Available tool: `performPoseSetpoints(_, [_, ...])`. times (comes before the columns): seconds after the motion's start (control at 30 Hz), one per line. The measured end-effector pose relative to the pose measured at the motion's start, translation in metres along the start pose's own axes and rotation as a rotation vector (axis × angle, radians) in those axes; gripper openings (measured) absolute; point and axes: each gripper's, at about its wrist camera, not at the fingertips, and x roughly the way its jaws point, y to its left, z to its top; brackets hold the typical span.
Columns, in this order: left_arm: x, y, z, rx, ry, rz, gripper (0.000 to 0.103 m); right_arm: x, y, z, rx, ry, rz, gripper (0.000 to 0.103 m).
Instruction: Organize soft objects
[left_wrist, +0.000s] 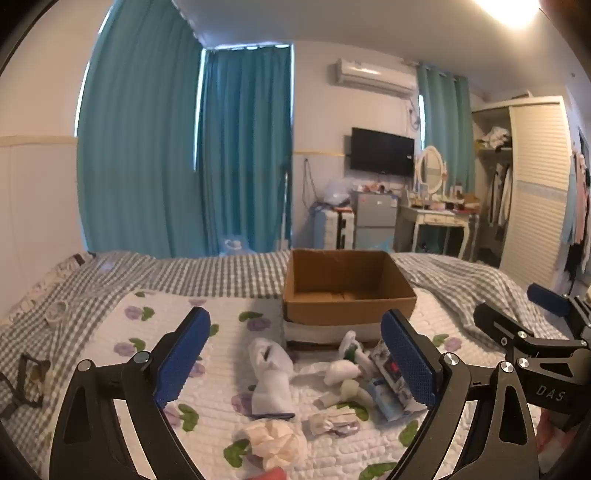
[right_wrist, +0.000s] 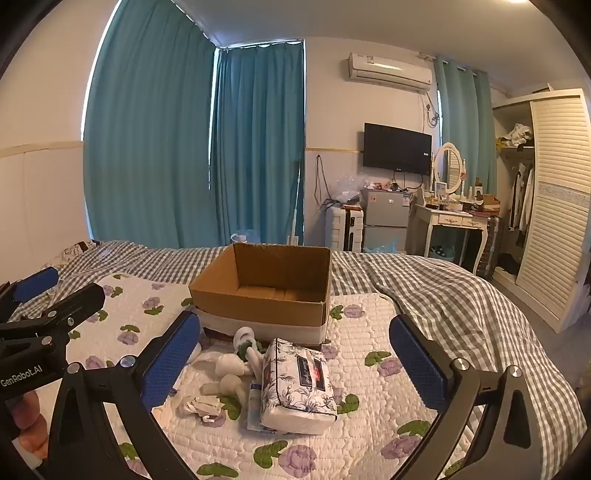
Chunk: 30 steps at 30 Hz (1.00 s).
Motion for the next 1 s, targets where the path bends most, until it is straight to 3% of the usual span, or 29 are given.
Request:
performPoseSetpoints(0.37, [0.000,0.002,0.002,-0.024,0.026,0.007,0.095,0.001,0.001,0.000,-0.001,0.008,0.001,0.103])
performPoseSetpoints(1.0, [-0.003,0.004,0.005,-0.004,0.001,0.011,0.095,0.001,0.001,0.000,-0.002,0.015,0.000,0.103])
